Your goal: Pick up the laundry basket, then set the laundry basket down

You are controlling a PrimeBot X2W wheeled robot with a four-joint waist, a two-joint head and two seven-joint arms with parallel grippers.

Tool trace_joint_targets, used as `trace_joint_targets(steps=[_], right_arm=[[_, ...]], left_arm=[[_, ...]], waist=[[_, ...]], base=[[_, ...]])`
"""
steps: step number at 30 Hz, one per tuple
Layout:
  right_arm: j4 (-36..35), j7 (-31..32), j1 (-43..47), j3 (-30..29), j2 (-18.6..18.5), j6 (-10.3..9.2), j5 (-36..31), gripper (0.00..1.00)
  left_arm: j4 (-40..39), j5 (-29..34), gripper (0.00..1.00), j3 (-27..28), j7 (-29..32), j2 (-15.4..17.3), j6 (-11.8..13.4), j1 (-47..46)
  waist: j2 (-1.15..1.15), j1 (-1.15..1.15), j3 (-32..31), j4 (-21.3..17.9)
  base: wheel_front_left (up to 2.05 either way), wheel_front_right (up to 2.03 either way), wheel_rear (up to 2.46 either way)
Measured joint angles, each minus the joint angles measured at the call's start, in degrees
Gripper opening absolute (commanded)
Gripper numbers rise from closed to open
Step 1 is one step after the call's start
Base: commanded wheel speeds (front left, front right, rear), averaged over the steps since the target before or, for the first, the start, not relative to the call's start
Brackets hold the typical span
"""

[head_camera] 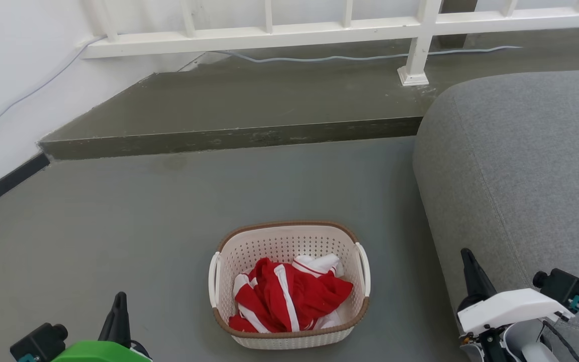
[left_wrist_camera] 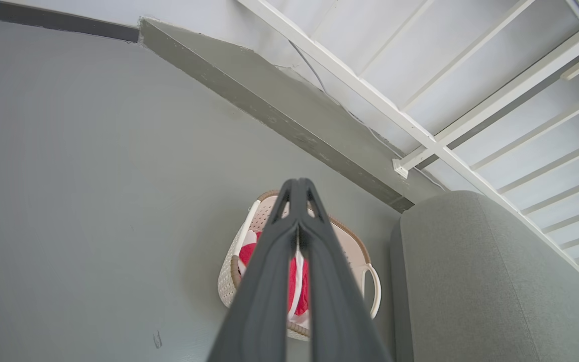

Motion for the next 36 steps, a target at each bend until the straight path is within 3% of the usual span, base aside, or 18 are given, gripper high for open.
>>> trace_joint_targets(steps=[36], right_arm=[[0.67,5.35,-2.99,-7.12,-0.34,4.07,23.17,0.0]], left_arm=[[2.34,-23.06,0.0,4.53,5.88,-0.16,-3.93,-4.22]], waist=[[0.0,0.0,0.38,0.14]], base=[[0.0,0.0,0.0]])
